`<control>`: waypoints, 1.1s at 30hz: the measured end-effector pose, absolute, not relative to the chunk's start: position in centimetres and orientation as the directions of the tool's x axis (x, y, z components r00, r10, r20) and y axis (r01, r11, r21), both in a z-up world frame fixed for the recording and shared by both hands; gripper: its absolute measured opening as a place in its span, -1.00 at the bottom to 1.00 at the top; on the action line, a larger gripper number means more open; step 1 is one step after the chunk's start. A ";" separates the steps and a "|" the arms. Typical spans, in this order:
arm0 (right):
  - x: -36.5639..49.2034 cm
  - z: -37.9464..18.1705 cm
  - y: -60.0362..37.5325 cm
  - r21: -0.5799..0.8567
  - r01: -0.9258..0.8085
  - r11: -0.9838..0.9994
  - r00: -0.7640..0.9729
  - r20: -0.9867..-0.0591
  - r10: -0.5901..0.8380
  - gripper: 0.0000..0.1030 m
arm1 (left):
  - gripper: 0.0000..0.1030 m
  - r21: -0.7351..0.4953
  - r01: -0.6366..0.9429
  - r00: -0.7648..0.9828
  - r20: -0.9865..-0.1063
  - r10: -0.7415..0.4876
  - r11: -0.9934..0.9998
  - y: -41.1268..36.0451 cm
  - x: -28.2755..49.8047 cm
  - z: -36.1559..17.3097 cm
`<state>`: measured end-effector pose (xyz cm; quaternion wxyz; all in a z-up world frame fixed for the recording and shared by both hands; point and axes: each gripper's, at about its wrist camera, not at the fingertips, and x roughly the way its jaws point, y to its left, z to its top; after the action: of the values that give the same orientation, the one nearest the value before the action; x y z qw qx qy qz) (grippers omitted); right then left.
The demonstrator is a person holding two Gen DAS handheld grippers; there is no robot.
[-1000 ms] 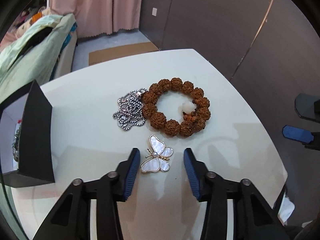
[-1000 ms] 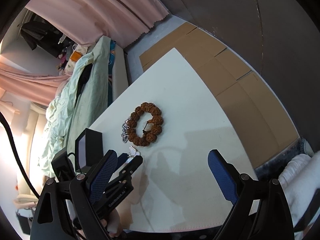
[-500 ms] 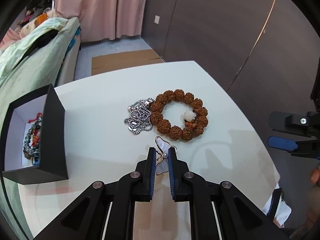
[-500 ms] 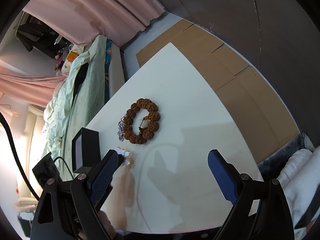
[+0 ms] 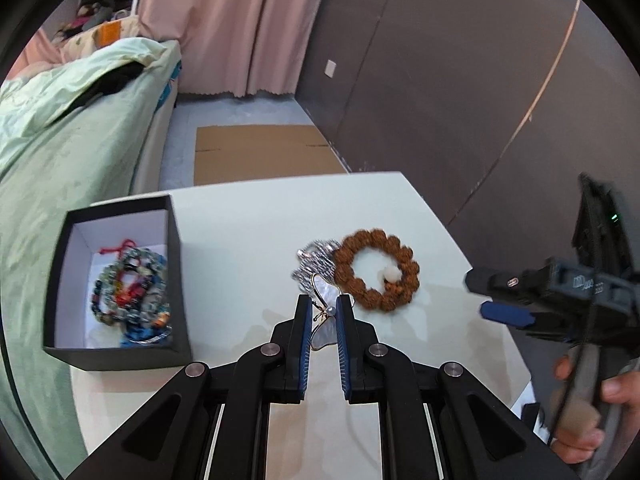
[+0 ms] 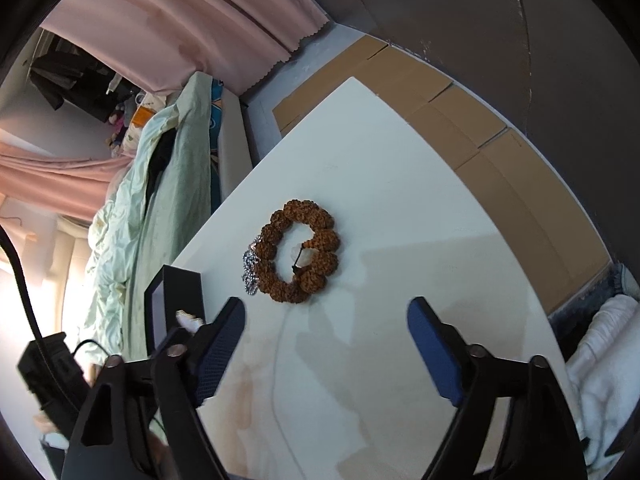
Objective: Organize jewelry
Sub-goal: 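Carry the butterfly pendant with the left tool over the black box, then release the butterfly into the box with left tool while right tool grasps brown bracelet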
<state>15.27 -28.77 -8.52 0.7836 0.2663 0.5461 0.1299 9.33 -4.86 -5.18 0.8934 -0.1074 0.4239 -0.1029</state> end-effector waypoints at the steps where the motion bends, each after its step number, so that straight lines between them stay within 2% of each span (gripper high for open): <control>1: 15.6 -8.7 -28.5 0.556 0.088 0.827 0.367 -0.790 0.492 0.37 | -0.76 -0.285 0.084 0.625 -0.731 -0.274 0.955 -4.4 9.3 -5.0; 6: 17.3 -9.3 -27.5 0.521 0.081 0.849 0.370 -0.807 0.460 0.13 | -0.76 -0.301 0.056 0.639 -0.721 -0.266 0.952 -2.6 9.3 -4.3; 20: 19.9 -9.2 -25.1 0.394 0.028 0.919 0.407 -0.844 0.350 0.12 | -0.76 -0.344 -0.009 0.670 -0.699 -0.250 0.939 1.3 10.4 -3.5; 30: 20.9 -9.9 -21.3 0.098 -0.069 0.993 0.397 -0.910 0.117 0.00 | -0.76 -0.380 -0.055 0.678 -0.693 -0.245 0.923 3.9 11.7 -3.5; 33: 21.0 -9.7 -20.7 0.020 -0.061 0.998 0.418 -0.907 0.044 -0.19 | -0.76 -0.385 -0.062 0.677 -0.694 -0.245 0.921 4.2 11.9 -3.6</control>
<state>20.96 -20.68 -9.73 0.8420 -0.0082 0.5385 0.0311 11.90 4.23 -3.60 0.8952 -0.1925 0.3986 -0.0509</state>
